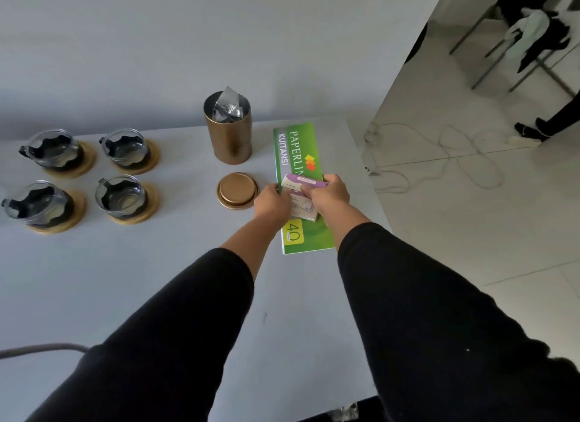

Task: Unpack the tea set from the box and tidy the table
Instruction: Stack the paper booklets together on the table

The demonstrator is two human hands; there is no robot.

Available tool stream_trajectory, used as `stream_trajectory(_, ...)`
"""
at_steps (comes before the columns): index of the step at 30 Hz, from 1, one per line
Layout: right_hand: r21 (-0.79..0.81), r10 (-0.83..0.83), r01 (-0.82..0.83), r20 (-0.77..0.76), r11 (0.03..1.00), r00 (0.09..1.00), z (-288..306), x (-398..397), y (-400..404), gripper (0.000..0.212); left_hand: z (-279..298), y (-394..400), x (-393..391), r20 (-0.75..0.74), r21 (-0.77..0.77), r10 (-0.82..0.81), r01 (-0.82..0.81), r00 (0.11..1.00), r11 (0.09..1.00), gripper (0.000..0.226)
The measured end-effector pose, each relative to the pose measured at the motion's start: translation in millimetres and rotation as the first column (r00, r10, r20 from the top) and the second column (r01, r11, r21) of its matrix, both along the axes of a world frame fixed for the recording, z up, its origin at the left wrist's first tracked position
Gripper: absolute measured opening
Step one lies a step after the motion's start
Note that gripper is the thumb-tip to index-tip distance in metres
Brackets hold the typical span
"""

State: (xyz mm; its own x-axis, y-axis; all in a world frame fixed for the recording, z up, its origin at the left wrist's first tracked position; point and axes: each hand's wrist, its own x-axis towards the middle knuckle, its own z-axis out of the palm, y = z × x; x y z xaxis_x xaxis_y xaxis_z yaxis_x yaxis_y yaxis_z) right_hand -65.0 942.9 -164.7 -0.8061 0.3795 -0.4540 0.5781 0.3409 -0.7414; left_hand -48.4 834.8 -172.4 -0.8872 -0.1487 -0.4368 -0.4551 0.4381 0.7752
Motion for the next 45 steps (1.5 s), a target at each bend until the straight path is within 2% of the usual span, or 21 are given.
stream_trajectory(11, 0.073, 0.118, -0.123, 0.07, 0.99, 0.991, -28.6, -75.0, 2.7, 0.058, -20.9, 5.5, -67.4, 0.108, -0.123, 0.05, -0.036, 0.993, 0.992, 0.039)
stream_trajectory(16, 0.213, 0.169, -0.197, 0.14, 0.957, 0.976, -42.8, -89.3, -3.8, 0.051, -17.3, 7.1, -77.5, 0.114, -0.183, 0.076, -0.054, 0.991, 0.982, 0.037)
stream_trajectory(20, 0.226, 0.175, -0.206, 0.15, 0.952, 0.973, -41.4, -94.3, -4.6, 0.048, -15.5, 6.2, -83.1, 0.157, -0.149, 0.087, -0.064, 0.984, 0.987, 0.038)
stream_trajectory(26, 0.227, 0.197, -0.214, 0.098, 0.95, 0.976, -37.5, -91.4, -2.7, 0.064, -17.8, 7.7, -77.8, 0.116, -0.154, 0.079, -0.061, 0.99, 0.986, 0.035)
stream_trajectory(31, 0.196, 0.144, -0.161, 0.1, 0.967, 0.985, -30.0, -86.3, -5.3, 0.053, -8.8, 8.9, -71.2, 0.12, -0.172, 0.054, -0.033, 0.991, 0.985, 0.035)
stream_trajectory(36, 0.175, 0.025, -0.059, 0.192, 0.983, 0.981, -20.3, -73.7, -11.5, 0.041, -4.1, -0.5, -58.6, 0.191, -0.116, -0.016, 0.039, 0.982, 0.992, 0.039)
stream_trajectory(41, 0.215, 0.041, -0.086, 0.208, 0.973, 0.977, -23.4, -57.0, -12.8, 0.041, -6.9, -5.1, -46.6, 0.159, -0.071, -0.093, 0.105, 0.983, 0.992, 0.037)
stream_trajectory(45, 0.228, 0.125, -0.172, 0.207, 0.958, 0.97, -20.5, -47.0, -13.5, 0.041, -9.8, 1.8, -40.5, 0.119, -0.069, -0.107, 0.116, 0.987, 0.991, 0.038)
